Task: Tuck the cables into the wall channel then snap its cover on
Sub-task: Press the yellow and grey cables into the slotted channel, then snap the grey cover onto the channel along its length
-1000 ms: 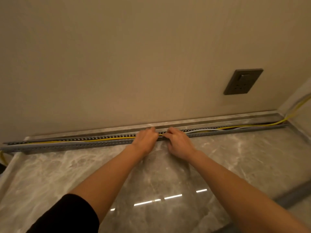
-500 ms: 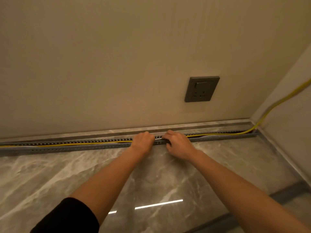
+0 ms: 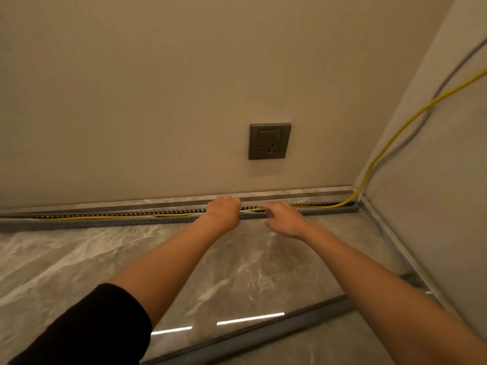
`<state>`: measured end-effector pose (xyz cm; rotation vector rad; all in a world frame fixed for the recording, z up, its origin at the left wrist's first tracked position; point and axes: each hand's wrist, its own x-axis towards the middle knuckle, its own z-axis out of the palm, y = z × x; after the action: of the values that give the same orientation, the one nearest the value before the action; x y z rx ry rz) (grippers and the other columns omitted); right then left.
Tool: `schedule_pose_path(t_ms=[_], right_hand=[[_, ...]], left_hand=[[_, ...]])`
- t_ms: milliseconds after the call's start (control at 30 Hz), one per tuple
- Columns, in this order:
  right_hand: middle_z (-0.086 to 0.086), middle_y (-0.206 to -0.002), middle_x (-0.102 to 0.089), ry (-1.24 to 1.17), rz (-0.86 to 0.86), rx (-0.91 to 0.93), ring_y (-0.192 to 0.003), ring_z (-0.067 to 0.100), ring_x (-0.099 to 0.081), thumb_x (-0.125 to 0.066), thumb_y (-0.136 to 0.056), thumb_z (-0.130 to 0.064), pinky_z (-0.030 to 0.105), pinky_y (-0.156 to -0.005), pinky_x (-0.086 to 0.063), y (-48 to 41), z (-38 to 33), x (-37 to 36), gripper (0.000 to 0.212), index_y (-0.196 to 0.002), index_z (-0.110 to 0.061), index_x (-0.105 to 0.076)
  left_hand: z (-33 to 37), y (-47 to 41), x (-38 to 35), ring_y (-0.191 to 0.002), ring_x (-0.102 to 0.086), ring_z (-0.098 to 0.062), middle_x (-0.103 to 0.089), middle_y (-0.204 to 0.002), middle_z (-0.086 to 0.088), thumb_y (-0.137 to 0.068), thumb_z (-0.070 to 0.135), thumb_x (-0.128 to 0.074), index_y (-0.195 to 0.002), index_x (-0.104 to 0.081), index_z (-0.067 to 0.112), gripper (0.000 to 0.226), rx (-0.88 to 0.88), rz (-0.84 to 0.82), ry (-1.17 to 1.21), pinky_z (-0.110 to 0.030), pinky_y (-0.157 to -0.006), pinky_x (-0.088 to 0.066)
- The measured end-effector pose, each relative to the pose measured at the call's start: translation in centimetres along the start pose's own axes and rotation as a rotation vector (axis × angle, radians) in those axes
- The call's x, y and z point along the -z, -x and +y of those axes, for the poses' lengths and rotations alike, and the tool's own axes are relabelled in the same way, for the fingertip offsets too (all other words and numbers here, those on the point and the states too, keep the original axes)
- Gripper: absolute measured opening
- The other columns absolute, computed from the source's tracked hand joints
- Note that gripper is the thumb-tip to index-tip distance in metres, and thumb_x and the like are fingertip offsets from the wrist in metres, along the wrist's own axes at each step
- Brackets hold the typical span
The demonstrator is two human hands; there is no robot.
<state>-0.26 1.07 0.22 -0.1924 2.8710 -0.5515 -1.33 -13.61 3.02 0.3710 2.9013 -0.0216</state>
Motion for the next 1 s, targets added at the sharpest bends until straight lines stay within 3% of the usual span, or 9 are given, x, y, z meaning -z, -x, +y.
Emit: schedule_pose_path(t_ms=[267, 400, 467, 567, 700, 767, 833, 900, 1000], right_hand=[[0.013, -0.114, -0.068, -0.026, -0.054, -0.092, -0.108, 0.026, -0.061, -0.060, -0.084, -0.013, 0.029, -0.091, -0.046, 7.4, 1.7, -0.1, 0.036, -0.119, -0.006, -0.063], [-0.003, -0.072, -0.061, -0.067, -0.232, -0.102, -0.067, 0.009, -0.056, -0.071, -0.079, -0.015, 0.020, -0.062, -0.043, 10.6, 1.7, -1.6, 0.014, -0.093, -0.011, -0.071], [-0.010, -0.066, -0.054, -0.074, -0.340, -0.113, -0.061, 0.003, -0.048, -0.075, -0.076, -0.019, 0.017, -0.058, -0.039, 11.8, 1.7, -2.3, 0.012, -0.073, -0.023, -0.064], [-0.012, -0.078, -0.053, -0.044, -0.454, -0.129, -0.078, 0.010, -0.051, -0.080, -0.070, -0.027, 0.023, -0.073, -0.041, 13.0, 1.6, -3.1, 0.022, -0.076, -0.027, -0.059], [-0.003, -0.099, -0.052, 0.031, -0.406, -0.119, -0.094, 0.017, -0.051, -0.081, -0.068, -0.021, 0.028, -0.080, -0.042, 13.6, 1.8, -4.3, 0.035, -0.091, -0.022, -0.054], [-0.001, -0.101, -0.050, 0.056, -0.355, -0.109, -0.094, 0.017, -0.048, -0.079, -0.070, -0.017, 0.028, -0.077, -0.039, 13.8, 1.7, -4.6, 0.034, -0.094, -0.019, -0.055], [0.001, -0.101, -0.048, 0.073, -0.306, -0.101, -0.093, 0.017, -0.045, -0.077, -0.073, -0.014, 0.028, -0.075, -0.036, 13.9, 1.5, -4.7, 0.033, -0.095, -0.017, -0.052], [0.008, -0.103, -0.052, 0.093, -0.227, -0.092, -0.091, 0.018, -0.044, -0.072, -0.077, -0.013, 0.029, -0.074, -0.034, 13.8, 1.3, -4.8, 0.030, -0.091, -0.017, -0.045], [0.015, -0.110, -0.060, 0.137, -0.068, -0.073, -0.097, 0.029, -0.054, -0.060, -0.085, -0.011, 0.031, -0.072, -0.034, 13.3, 0.8, -4.5, 0.021, -0.089, -0.016, -0.040]], left_hand=[[3.9, 4.1, -1.1, -0.111, -0.056, -0.032, -0.058, -0.121, -0.016, -0.092, 0.022, -0.052, -0.114, -0.056, 0.002, 0.030, -0.103, -0.063, 0.086, -0.038, -0.087, -0.048], [4.4, 6.7, -2.7, -0.062, -0.059, -0.018, -0.061, -0.069, -0.005, -0.085, 0.033, -0.065, -0.074, -0.061, 0.003, 0.032, -0.146, -0.345, 0.177, -0.024, -0.054, -0.047], [4.5, 7.8, -3.5, -0.069, -0.061, -0.019, -0.067, -0.082, -0.010, -0.082, 0.038, -0.068, -0.086, -0.064, 0.000, 0.038, -0.156, -0.497, 0.175, -0.022, -0.055, -0.049], [4.6, 9.3, -4.6, -0.082, -0.061, -0.021, -0.065, -0.093, -0.013, -0.076, 0.045, -0.071, -0.104, -0.063, -0.001, 0.055, -0.197, -0.604, 0.108, -0.023, -0.062, -0.051], [4.8, 10.9, -6.2, -0.061, -0.056, -0.017, -0.058, -0.067, -0.004, -0.068, 0.044, -0.078, -0.060, -0.050, 0.010, 0.045, -0.247, -0.538, -0.030, -0.029, -0.066, -0.051], [4.7, 11.4, -6.8, -0.059, -0.053, -0.018, -0.052, -0.061, -0.002, -0.069, 0.038, -0.079, -0.055, -0.045, 0.012, 0.044, -0.270, -0.487, -0.045, -0.032, -0.068, -0.050], [4.4, 11.9, -6.9, -0.073, -0.056, -0.024, -0.052, -0.069, -0.005, -0.072, 0.032, -0.076, -0.064, -0.052, 0.007, 0.036, -0.286, -0.453, -0.026, -0.034, -0.071, -0.050], [4.0, 12.1, -6.7, -0.089, -0.059, -0.032, -0.052, -0.086, -0.010, -0.077, 0.026, -0.072, -0.091, -0.060, 0.002, 0.031, -0.297, -0.395, 0.012, -0.036, -0.073, -0.049], [3.1, 12.0, -6.4, -0.068, -0.063, -0.026, -0.057, -0.087, -0.014, -0.084, 0.007, -0.060, -0.102, -0.049, 0.003, 0.021, -0.251, -0.329, 0.163, -0.031, -0.058, -0.051]])
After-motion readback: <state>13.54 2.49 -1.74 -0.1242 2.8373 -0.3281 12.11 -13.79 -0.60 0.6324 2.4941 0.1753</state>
